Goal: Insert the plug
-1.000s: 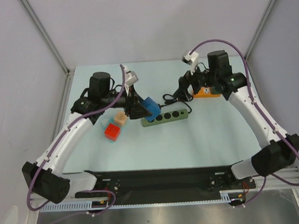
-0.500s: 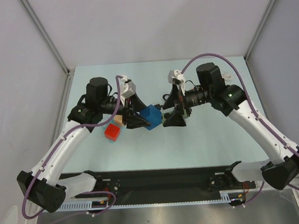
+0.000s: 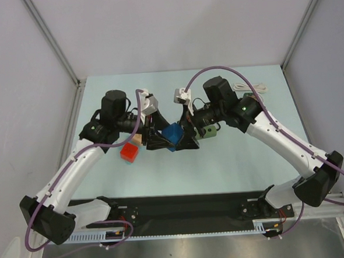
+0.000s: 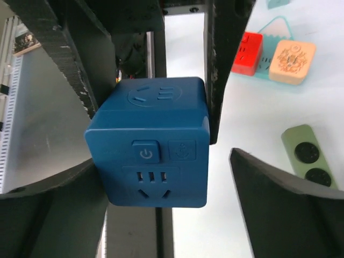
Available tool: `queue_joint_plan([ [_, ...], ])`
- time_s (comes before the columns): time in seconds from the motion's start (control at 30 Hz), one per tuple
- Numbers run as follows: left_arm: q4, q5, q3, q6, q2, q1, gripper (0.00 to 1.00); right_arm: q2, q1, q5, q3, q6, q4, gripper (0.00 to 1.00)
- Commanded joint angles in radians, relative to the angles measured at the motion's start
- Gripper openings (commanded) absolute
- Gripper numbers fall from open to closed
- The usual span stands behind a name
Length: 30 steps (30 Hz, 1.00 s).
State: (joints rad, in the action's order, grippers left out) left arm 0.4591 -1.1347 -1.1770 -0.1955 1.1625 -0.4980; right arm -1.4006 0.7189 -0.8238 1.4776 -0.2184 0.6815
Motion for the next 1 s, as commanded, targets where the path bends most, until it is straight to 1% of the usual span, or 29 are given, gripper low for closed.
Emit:
queue_joint_plan([
  [0.0,-0.016,-0.034,-0.03,-0.041,0.011,-0.01,0.0,0.015,0.007,0.002,0.024,-0.045,-0.06,0.88],
  [0.03,-0.008,-0.031,-0.036,-0.042,0.019,-0.01,0.01,0.017,0.008,-0.009,0.021,-0.056,-0.066,0.82],
  [0.07,0.01,-0.036,-0.047,-0.044,0.028,-0.01,0.04,0.018,0.007,-0.018,0.02,-0.067,-0.071,0.71],
  [0.1,0.016,-0.051,-0.053,-0.045,0.037,-0.01,0.14,0.02,0.008,-0.027,0.02,-0.076,-0.072,0.54],
  [0.13,0.019,-0.057,-0.056,-0.047,0.043,-0.01,0.18,0.02,0.008,-0.026,0.018,-0.081,-0.079,0.24],
  [0.17,0.023,-0.063,-0.064,-0.044,0.045,-0.01,0.23,0.018,0.008,-0.025,0.021,-0.09,-0.074,0.15],
  [0.2,0.024,-0.071,-0.067,-0.044,0.043,-0.008,0.33,0.02,0.008,-0.028,0.02,-0.099,-0.065,0.1],
  [0.23,0.024,-0.079,-0.069,-0.044,0.042,-0.01,0.39,0.02,0.008,-0.031,0.015,-0.105,-0.06,0.01],
  [0.27,0.024,-0.08,-0.072,-0.038,0.04,-0.01,0.46,0.018,0.008,-0.035,0.013,-0.117,-0.054,0.0],
  [0.3,0.027,-0.08,-0.075,-0.036,0.039,-0.01,0.56,0.022,0.007,-0.05,0.006,-0.119,-0.053,0.0],
  [0.4,0.062,-0.065,-0.09,-0.056,0.032,-0.008,0.65,0.037,0.001,-0.093,-0.019,-0.121,-0.054,0.0],
  [0.43,0.075,-0.066,-0.095,-0.064,0.032,-0.008,0.66,0.049,-0.002,-0.101,-0.025,-0.121,-0.06,0.0],
  [0.57,0.154,-0.103,-0.134,-0.108,0.043,-0.008,0.71,0.089,-0.044,-0.138,-0.054,-0.101,-0.088,0.0],
  [0.6,0.161,-0.143,-0.148,-0.11,0.048,-0.008,0.73,0.095,-0.052,-0.155,-0.057,-0.095,-0.089,0.0],
  [0.7,0.162,-0.209,-0.161,-0.101,0.06,-0.008,0.75,0.112,-0.079,-0.189,-0.068,-0.087,-0.102,0.0],
  [0.97,0.165,-0.172,-0.162,-0.09,0.077,-0.01,0.73,0.117,-0.091,-0.209,-0.095,-0.013,-0.166,0.0],
])
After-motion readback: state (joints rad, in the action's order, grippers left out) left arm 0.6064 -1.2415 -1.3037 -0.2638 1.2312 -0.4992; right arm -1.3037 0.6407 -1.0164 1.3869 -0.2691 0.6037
